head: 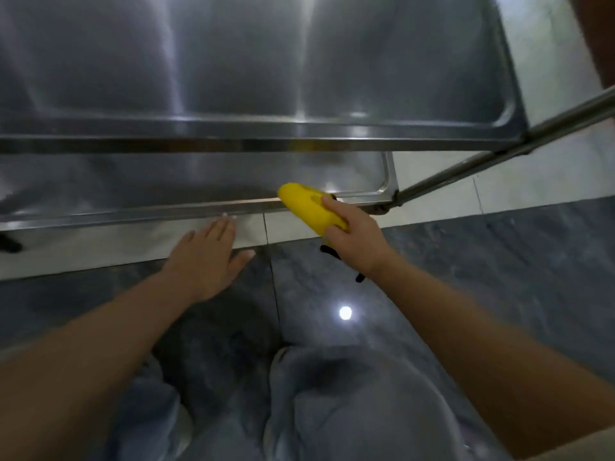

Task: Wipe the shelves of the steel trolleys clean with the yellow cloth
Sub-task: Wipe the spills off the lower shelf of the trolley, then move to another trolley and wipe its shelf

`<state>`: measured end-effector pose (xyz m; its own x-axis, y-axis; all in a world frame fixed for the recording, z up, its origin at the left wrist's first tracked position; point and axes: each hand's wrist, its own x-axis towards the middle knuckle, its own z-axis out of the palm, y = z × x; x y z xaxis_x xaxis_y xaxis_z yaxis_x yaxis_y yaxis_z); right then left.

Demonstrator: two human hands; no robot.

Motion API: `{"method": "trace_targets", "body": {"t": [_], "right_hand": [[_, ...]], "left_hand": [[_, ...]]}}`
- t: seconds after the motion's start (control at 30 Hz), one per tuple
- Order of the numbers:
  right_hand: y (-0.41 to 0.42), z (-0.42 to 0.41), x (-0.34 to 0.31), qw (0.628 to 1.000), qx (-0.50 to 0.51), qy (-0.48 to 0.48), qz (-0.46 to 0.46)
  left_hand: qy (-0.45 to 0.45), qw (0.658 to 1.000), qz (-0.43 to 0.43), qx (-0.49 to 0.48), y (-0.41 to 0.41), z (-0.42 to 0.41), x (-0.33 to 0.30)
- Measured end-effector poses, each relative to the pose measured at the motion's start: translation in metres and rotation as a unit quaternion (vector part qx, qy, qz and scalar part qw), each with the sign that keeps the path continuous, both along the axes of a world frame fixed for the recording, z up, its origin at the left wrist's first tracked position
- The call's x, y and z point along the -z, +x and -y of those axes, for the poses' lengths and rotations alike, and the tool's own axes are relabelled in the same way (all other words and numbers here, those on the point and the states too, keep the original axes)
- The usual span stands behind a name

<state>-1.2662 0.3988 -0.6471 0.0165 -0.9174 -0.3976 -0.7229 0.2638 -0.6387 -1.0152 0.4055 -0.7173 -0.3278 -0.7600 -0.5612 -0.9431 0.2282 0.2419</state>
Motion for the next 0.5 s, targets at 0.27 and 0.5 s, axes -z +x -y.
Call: {"method": "trace_targets", "body": {"t": [0.27,0.5], "right_hand": [[0.005,-0.073,-0.263,0.994,0.020,0.021,0.105],[0.003,-0.086,-0.496,0.988,0.061,-0.077,0.117]], "left_hand": [[0.021,0.973,-0.220,-0.061,-0.024,-0.030,-0.272],[-0.048,0.939,-0.341,-0.021,-0.036,-0.008,-0.510]]}}
